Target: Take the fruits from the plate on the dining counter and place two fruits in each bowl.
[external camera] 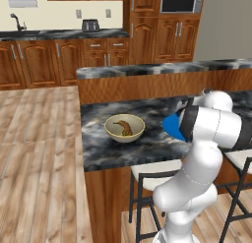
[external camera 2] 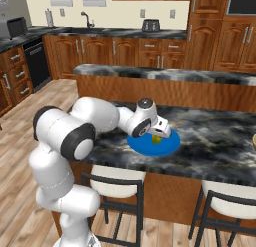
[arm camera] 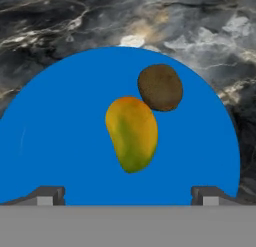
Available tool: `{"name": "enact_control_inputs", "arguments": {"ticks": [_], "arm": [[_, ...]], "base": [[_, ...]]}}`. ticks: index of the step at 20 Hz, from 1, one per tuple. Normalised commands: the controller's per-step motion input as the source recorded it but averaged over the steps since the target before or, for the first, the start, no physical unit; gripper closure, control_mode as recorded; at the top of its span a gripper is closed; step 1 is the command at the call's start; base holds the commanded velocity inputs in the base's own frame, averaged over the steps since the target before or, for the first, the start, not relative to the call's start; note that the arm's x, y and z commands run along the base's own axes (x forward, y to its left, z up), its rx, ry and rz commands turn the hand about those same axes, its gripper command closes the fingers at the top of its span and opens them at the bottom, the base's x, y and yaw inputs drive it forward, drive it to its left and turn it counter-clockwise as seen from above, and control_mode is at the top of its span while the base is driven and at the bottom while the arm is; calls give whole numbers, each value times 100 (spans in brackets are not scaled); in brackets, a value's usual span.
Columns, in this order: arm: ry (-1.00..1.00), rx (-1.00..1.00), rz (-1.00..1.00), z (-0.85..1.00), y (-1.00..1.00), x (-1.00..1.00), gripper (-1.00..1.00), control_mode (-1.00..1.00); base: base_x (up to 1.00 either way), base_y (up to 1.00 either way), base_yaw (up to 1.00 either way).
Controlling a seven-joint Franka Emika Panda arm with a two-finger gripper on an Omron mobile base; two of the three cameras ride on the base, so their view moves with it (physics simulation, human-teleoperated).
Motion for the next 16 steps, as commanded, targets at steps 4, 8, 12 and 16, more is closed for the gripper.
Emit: {"name": "enact_control_inputs", "arguments": {"ticks": [4,8,12,16], "arm": [[2,2,1,-8,-16,20,-100,-100],[7,1,1,-23,-1,9,-100,-100],[3,0,0,-29,0,16,-100,-100],[0,0,0,-18,0,25,-100,-100]], "base": [[0,0,0],[0,0,0],[0,0,0],[0,0,0]]}}
